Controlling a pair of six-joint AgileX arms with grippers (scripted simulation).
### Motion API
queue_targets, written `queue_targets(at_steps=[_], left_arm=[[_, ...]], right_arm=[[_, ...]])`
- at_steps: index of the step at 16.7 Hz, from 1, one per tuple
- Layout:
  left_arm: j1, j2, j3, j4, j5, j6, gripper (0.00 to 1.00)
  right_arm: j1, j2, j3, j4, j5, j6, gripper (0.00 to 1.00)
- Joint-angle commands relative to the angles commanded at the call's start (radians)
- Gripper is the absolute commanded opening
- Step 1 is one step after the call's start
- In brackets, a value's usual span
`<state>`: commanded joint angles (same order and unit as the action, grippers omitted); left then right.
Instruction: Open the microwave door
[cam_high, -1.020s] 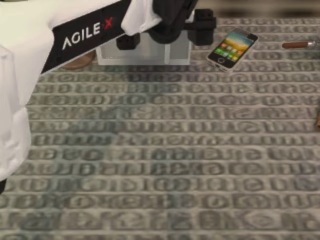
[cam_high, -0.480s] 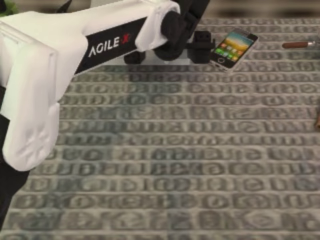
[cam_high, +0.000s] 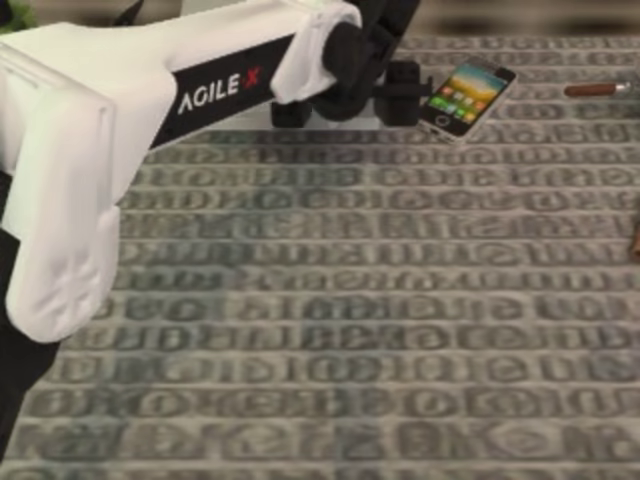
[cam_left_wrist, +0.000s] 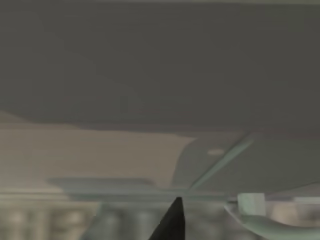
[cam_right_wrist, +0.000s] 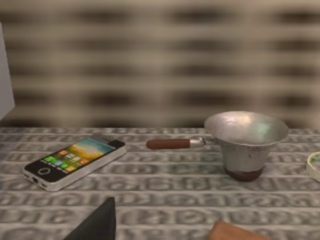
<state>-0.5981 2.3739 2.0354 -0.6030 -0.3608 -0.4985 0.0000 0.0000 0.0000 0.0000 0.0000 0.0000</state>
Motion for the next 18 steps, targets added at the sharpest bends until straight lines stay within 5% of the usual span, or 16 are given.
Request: queue_targets(at_steps=[5, 18], left_arm=[[0.0, 0.0, 0.0, 0.0, 0.0, 0.0, 0.02], [-0.032, -0.069, -0.132, 0.029, -0.014, -0.012, 0.0]], right_arm=[[0.0, 0.0, 0.0, 0.0, 0.0, 0.0, 1.0], [0.0, 0.0, 0.0, 0.0, 0.0, 0.0, 1.0]])
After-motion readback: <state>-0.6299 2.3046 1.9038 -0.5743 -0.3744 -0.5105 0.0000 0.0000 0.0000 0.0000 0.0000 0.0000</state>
